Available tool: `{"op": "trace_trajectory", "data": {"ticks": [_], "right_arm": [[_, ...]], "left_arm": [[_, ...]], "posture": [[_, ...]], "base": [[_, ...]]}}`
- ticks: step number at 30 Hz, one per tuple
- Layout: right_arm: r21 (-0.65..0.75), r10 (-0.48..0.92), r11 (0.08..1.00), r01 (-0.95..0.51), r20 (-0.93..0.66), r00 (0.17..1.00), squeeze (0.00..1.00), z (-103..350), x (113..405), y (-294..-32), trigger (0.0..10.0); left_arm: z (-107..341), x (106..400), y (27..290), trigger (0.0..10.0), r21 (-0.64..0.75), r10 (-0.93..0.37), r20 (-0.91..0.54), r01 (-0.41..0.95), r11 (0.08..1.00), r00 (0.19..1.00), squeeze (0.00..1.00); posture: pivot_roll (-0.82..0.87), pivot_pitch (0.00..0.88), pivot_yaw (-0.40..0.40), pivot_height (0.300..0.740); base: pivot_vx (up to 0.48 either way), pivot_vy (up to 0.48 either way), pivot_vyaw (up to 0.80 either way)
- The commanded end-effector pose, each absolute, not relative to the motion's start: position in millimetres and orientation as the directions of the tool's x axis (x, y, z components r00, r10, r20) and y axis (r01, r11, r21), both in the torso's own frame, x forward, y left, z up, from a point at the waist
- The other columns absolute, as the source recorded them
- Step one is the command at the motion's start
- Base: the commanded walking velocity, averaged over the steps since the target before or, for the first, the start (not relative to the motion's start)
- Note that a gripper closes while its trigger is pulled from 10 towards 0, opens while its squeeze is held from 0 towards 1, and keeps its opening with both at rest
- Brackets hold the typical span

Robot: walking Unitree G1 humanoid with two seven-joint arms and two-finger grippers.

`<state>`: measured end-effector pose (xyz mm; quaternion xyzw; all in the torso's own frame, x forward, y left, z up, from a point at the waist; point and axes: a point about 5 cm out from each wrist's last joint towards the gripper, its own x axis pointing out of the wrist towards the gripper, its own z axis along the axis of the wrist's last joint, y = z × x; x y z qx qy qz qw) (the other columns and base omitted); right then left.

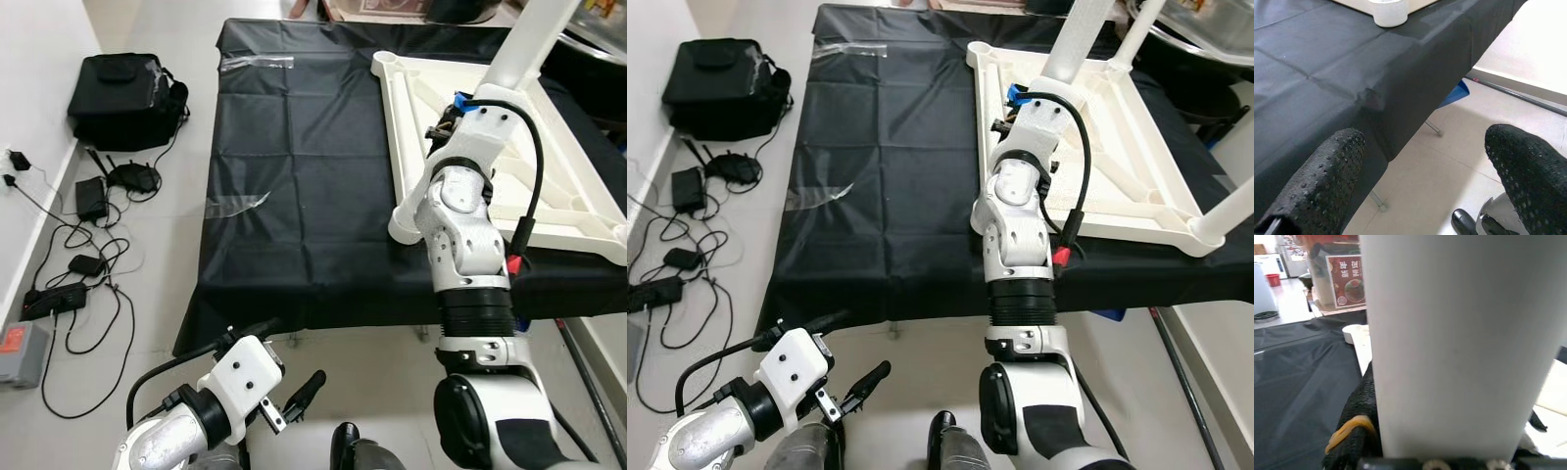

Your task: Building children table

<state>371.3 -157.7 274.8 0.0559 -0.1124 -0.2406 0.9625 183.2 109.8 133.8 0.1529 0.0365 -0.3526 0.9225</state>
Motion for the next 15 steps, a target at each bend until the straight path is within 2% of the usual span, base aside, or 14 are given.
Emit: {"op": "trace_trajectory", "data": {"ticks": [1, 6, 9, 13, 14, 15], "right_arm": [[0.108, -0.552, 0.833, 0.542, 0.088, 0.83, 0.0, 248, 371, -168, 10.0], [0.108, -0.588, 0.808, 0.58, 0.065, 0.807, 0.0, 245, 370, -164, 10.0], [0.053, -0.626, 0.78, 0.624, 0.027, 0.78, 0.0, 241, 372, -158, 10.0], [0.053, -0.626, 0.78, 0.624, 0.027, 0.78, 0.0, 241, 372, -158, 10.0], [0.008, -0.651, 0.759, 0.651, 0.008, 0.759, 0.0, 240, 373, -156, 10.0], [0.026, -0.708, 0.705, 0.708, -0.02, 0.706, 0.0, 237, 372, -149, 10.0]], "left_arm": [[129, 182, 111, 10.0, 0.251, -0.641, -0.198, 0.671, 0.698, 0.741, 0.0], [128, 182, 110, 10.0, 0.248, -0.643, -0.196, 0.671, 0.698, 0.741, 0.0], [128, 182, 109, 10.0, 0.244, -0.643, -0.195, 0.672, 0.7, 0.741, 0.0], [128, 182, 109, 10.0, 0.244, -0.643, -0.195, 0.672, 0.7, 0.741, 0.0], [128, 181, 109, 10.0, 0.244, -0.643, -0.195, 0.672, 0.7, 0.741, 0.0], [128, 181, 109, 10.0, 0.246, -0.642, -0.195, 0.671, 0.7, 0.741, 0.0]], "posture": [[0.15, 0.237, -0.093, 0.74], [0.15, 0.232, -0.096, 0.74], [0.15, 0.233, -0.102, 0.74], [0.15, 0.233, -0.102, 0.74], [0.15, 0.234, -0.101, 0.74], [0.15, 0.237, -0.104, 0.74]], "base": [[0.0, 0.0, 0.0], [0.0, 0.0, 0.0], [0.0, 0.0, 0.0], [0.0, 0.0, 0.0], [0.0, 0.0, 0.0], [0.0, 0.0, 0.0]]}}
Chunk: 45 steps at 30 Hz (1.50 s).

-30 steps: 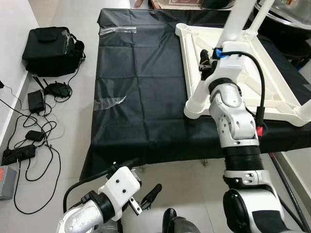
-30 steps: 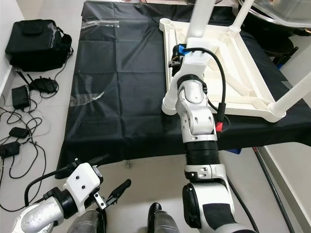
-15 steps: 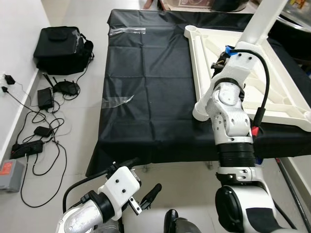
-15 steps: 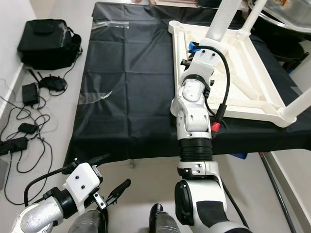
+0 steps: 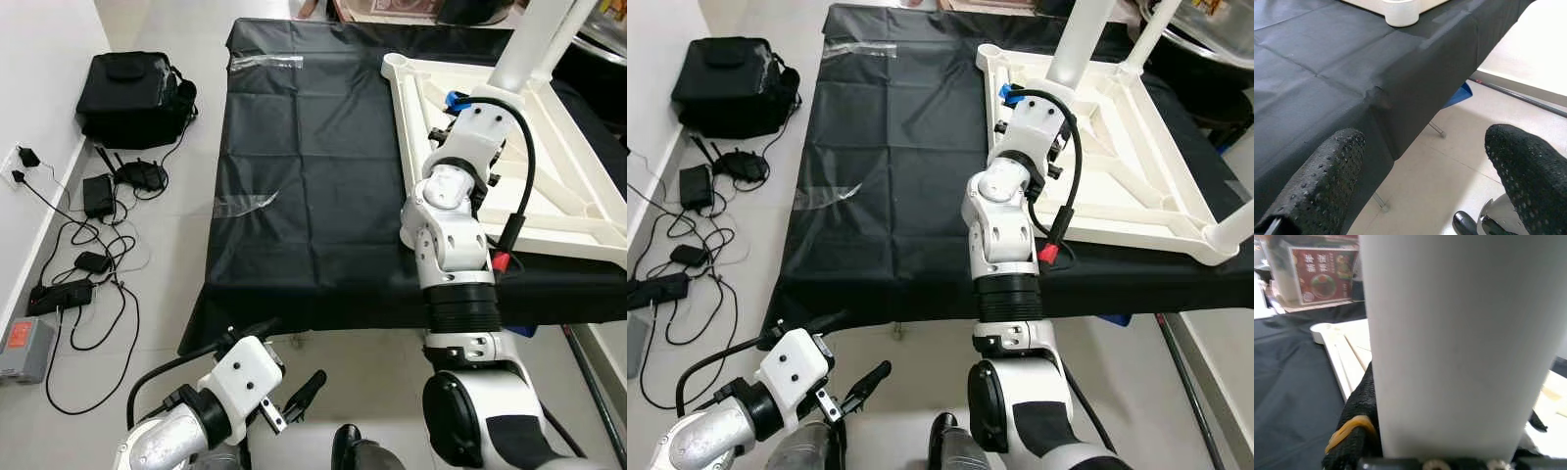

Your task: Building children table

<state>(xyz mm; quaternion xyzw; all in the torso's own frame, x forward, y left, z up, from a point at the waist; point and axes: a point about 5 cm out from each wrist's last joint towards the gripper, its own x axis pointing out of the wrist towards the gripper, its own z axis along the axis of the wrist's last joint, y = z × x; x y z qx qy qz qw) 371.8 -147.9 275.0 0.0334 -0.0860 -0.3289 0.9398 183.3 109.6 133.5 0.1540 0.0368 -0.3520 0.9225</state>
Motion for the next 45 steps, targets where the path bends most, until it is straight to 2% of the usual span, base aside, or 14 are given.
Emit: {"op": "trace_trajectory", "data": {"ticks": [1, 3, 5, 8, 9, 13, 16, 24, 30, 40, 42, 45], "right_arm": [[0.026, -0.708, 0.705, 0.708, -0.02, 0.706, 0.0, 237, 372, -149, 10.0], [0.026, -0.708, 0.705, 0.708, -0.02, 0.706, 0.0, 237, 372, -149, 10.0], [0.061, -0.766, 0.638, 0.767, -0.049, 0.641, 0.0, 235, 367, -148, 10.0], [0.063, -0.781, 0.619, 0.783, -0.054, 0.622, 0.0, 235, 366, -149, 10.0], [0.068, -0.805, 0.586, 0.807, -0.061, 0.59, 0.0, 235, 364, -150, 10.0], [0.118, -0.832, 0.534, 0.837, -0.102, 0.545, 0.0, 233, 361, -152, 10.0], [0.119, -0.84, 0.519, 0.847, -0.112, 0.531, 0.0, 232, 360, -153, 10.0], [0.078, -0.901, 0.393, 0.916, -0.168, 0.401, 0.0, 229, 355, -150, 10.0], [0.08, -0.914, 0.347, 0.934, -0.192, 0.356, 0.0, 227, 354, -149, 10.0], [0.117, -0.904, 0.345, 0.931, -0.226, 0.363, 0.0, 230, 354, -146, 10.0], [0.195, -0.903, 0.373, 0.907, -0.151, 0.403, 0.0, 257, 358, -149, 10.0], [0.231, -0.902, 0.384, 0.894, -0.111, 0.416, 0.0, 272, 359, -151, 10.0]], "left_arm": [[128, 181, 109, 10.0, 0.246, -0.642, -0.195, 0.671, 0.7, 0.741, 0.0], [128, 181, 109, 10.0, 0.246, -0.642, -0.195, 0.671, 0.7, 0.741, 0.0], [129, 182, 109, 10.0, 0.248, -0.641, -0.195, 0.67, 0.7, 0.742, 0.0], [129, 182, 109, 10.0, 0.249, -0.641, -0.195, 0.67, 0.7, 0.742, 0.0], [129, 182, 110, 10.0, 0.249, -0.641, -0.195, 0.669, 0.7, 0.743, 0.0], [129, 182, 110, 10.0, 0.25, -0.64, -0.198, 0.669, 0.7, 0.743, 0.0], [129, 182, 110, 10.0, 0.25, -0.639, -0.198, 0.669, 0.7, 0.743, 0.0], [129, 182, 111, 10.0, 0.249, -0.64, -0.198, 0.669, 0.7, 0.743, 0.0], [129, 183, 110, 10.0, 0.248, -0.641, -0.197, 0.67, 0.699, 0.742, 0.0], [129, 183, 109, 10.0, 0.249, -0.641, -0.196, 0.67, 0.699, 0.742, 0.0], [128, 183, 109, 10.0, 0.247, -0.639, -0.196, 0.669, 0.702, 0.743, 0.0], [128, 183, 108, 10.0, 0.245, -0.64, -0.196, 0.669, 0.702, 0.743, 0.0]], "posture": [[0.15, 0.237, -0.104, 0.74], [0.15, 0.237, -0.104, 0.74], [0.15, 0.242, -0.105, 0.74], [0.15, 0.242, -0.105, 0.74], [0.15, 0.243, -0.106, 0.74], [0.15, 0.246, -0.103, 0.74], [0.15, 0.247, -0.104, 0.74], [0.15, 0.255, -0.103, 0.74], [0.15, 0.255, -0.102, 0.74], [0.15, 0.257, -0.106, 0.74], [0.15, 0.258, -0.104, 0.74], [0.15, 0.255, -0.105, 0.74]], "base": [[0.0, 0.0, 0.0], [0.0, 0.0, 0.0], [0.0, 0.0, 0.0], [0.0, 0.0, 0.0], [0.0, 0.0, 0.0], [0.0, 0.0, 0.0], [0.0, 0.0, 0.0], [0.0, 0.0, 0.0], [0.0, 0.0, 0.0], [0.0, 0.0, 0.0], [0.0, 0.0, 0.0], [0.0, 0.0, 0.0]]}}
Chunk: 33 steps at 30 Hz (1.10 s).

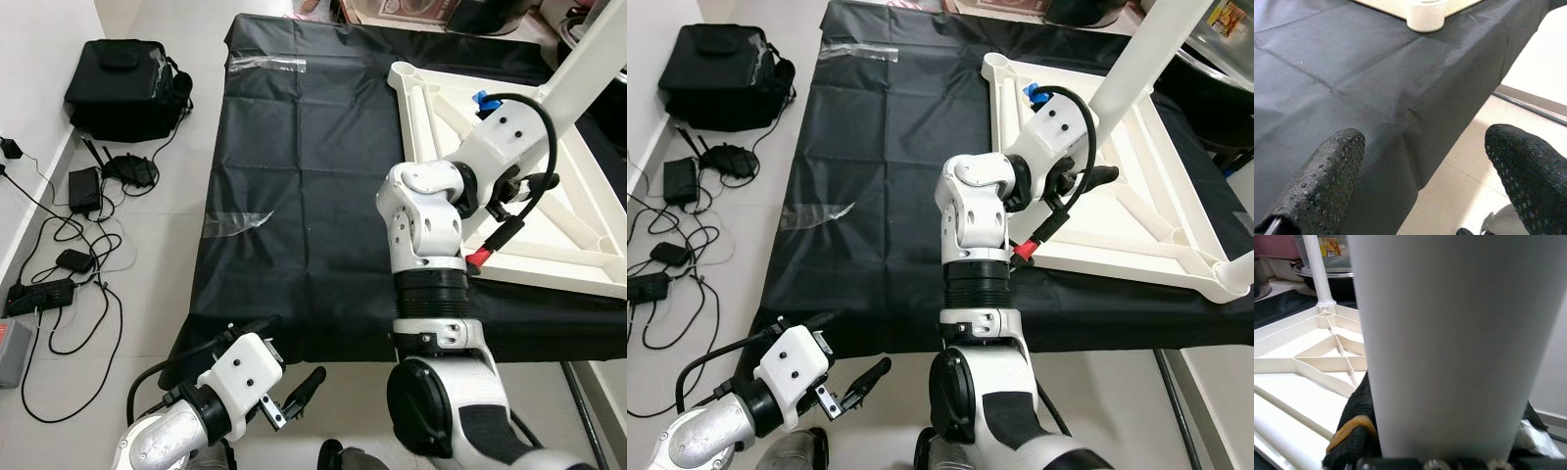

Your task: Building children table

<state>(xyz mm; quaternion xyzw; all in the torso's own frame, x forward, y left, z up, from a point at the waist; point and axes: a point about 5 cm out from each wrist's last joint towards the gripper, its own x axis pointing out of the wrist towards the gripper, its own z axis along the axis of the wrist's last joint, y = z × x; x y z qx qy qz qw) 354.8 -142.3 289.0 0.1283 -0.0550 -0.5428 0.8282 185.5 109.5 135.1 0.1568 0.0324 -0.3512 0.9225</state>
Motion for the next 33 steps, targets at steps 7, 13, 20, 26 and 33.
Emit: {"op": "trace_trajectory", "data": {"ticks": [7, 13, 20, 26, 33], "right_arm": [[0.372, -0.88, 0.454, 0.81, 0.043, 0.474, 0.0, 326, 351, -147, 10.0], [0.47, -0.786, 0.603, 0.645, 0.212, 0.581, 0.0, 360, 341, -140, 10.0], [0.465, -0.581, 0.794, 0.391, 0.394, 0.712, 0.0, 387, 333, -131, 10.0], [0.332, -0.353, 0.923, 0.193, 0.535, 0.768, 0.0, 401, 335, -121, 10.0], [0.1, 0.024, 0.989, -0.108, 0.61, 0.792, 0.0, 378, 336, -115, 10.0]], "left_arm": [[128, 183, 108, 10.0, 0.247, -0.64, -0.196, 0.669, 0.701, 0.743, 0.0], [127, 184, 108, 10.0, 0.247, -0.639, -0.193, 0.668, 0.702, 0.744, 0.0], [126, 186, 106, 10.0, 0.25, -0.642, -0.189, 0.669, 0.7, 0.743, 0.0], [129, 191, 105, 10.0, 0.26, -0.635, -0.168, 0.656, 0.709, 0.754, 0.0], [136, 200, 103, 10.0, 0.238, -0.589, -0.101, 0.594, 0.768, 0.802, 0.0]], "posture": [[0.15, 0.256, -0.107, 0.74], [0.14, 0.236, -0.103, 0.74], [0.14, 0.22, -0.099, 0.74], [0.14, 0.199, -0.098, 0.74], [0.13, 0.177, -0.095, 0.74]], "base": [[0.0, 0.0, 0.0], [0.0, 0.0, 0.0], [0.0, 0.0, 0.0], [0.0, 0.0, 0.0], [0.0, 0.0, 0.0]]}}
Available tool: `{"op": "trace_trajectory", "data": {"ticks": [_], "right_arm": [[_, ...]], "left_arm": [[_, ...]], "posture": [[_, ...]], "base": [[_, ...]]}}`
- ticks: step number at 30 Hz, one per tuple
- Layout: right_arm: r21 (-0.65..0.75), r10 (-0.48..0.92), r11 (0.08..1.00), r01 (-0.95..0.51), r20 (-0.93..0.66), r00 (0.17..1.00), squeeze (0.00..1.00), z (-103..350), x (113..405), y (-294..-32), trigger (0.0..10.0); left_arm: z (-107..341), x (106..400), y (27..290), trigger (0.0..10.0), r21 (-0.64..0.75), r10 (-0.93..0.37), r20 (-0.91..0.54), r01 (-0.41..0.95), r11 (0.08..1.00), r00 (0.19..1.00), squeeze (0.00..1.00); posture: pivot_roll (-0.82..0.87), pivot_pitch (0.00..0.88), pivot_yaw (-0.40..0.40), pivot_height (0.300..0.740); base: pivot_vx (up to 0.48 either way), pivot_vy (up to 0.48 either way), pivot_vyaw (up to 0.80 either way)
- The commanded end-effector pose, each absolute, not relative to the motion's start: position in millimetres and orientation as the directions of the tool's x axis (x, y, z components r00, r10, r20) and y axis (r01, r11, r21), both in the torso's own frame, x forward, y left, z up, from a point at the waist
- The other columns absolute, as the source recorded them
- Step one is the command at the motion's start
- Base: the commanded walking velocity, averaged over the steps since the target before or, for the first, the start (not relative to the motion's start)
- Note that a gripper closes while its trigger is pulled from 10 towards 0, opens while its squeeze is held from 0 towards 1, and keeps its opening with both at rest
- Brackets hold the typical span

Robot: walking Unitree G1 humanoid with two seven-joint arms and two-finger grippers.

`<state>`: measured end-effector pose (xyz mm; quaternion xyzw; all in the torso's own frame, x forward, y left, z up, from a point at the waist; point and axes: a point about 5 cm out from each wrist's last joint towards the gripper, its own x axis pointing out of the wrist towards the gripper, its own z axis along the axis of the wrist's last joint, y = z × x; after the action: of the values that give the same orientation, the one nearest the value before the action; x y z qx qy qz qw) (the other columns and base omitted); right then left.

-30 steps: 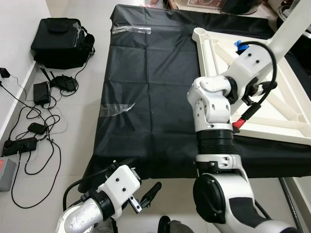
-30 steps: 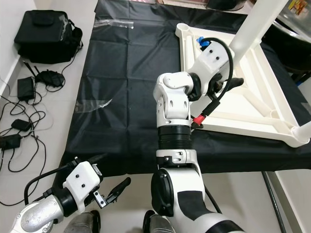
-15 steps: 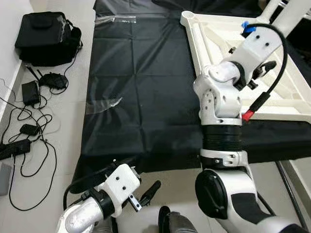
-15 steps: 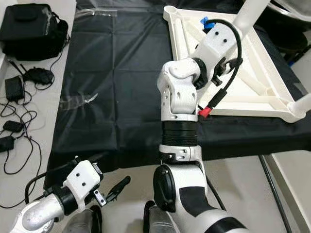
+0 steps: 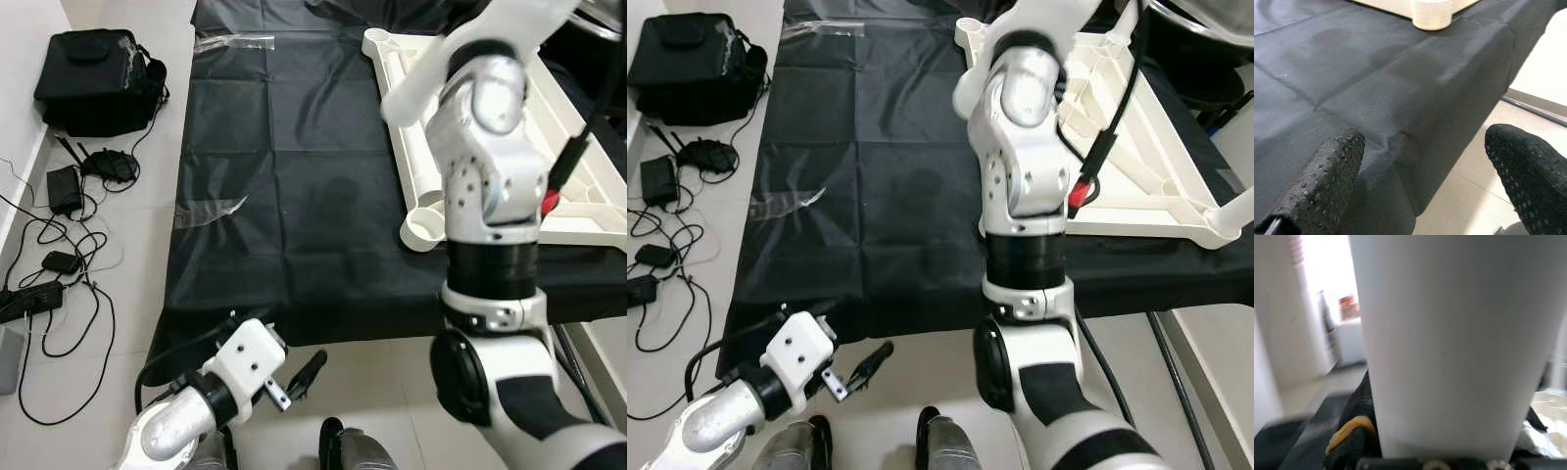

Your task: Building children table

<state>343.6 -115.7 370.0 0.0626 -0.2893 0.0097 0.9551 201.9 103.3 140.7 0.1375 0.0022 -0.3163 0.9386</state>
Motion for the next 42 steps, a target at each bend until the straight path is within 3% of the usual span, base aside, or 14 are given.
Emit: {"op": "trace_trajectory", "data": {"ticks": [1, 7, 27, 37, 42], "right_arm": [[0.1, 0.024, 0.989, -0.108, 0.61, 0.792, 0.0, 378, 336, -115, 10.0], [-0.025, 0.151, 0.985, -0.172, 0.615, 0.774, 0.0, 354, 325, -122, 10.0], [-0.063, 0.161, 0.986, -0.152, 0.567, 0.808, 0.0, 338, 337, -142, 10.0], [-0.076, 0.166, 0.986, -0.149, 0.546, 0.821, 0.0, 342, 347, -153, 10.0], [-0.106, 0.206, 0.979, -0.176, 0.531, 0.822, 0.0, 347, 360, -145, 10.0]], "left_arm": [[136, 200, 103, 10.0, 0.238, -0.589, -0.101, 0.594, 0.768, 0.802, 0.0], [149, 213, 101, 10.0, 0.23, -0.53, -0.019, 0.52, 0.823, 0.848, 0.0], [155, 232, 105, 10.0, 0.303, -0.498, 0.015, 0.471, 0.829, 0.867, 0.0], [153, 233, 106, 10.0, 0.215, -0.464, 0.02, 0.449, 0.867, 0.886, 0.0], [152, 229, 100, 10.0, 0.174, -0.476, 0.022, 0.466, 0.868, 0.879, 0.0]], "posture": [[0.13, 0.177, -0.095, 0.74], [0.13, 0.156, -0.087, 0.74], [0.13, 0.145, -0.078, 0.74], [0.13, 0.154, -0.081, 0.74], [0.13, 0.167, -0.081, 0.74]], "base": [[0.0, 0.0, 0.0], [0.0, 0.0, 0.0], [0.0, -0.402, 0.0], [0.0, 0.0, 0.0], [0.0, 0.0, 0.08]]}}
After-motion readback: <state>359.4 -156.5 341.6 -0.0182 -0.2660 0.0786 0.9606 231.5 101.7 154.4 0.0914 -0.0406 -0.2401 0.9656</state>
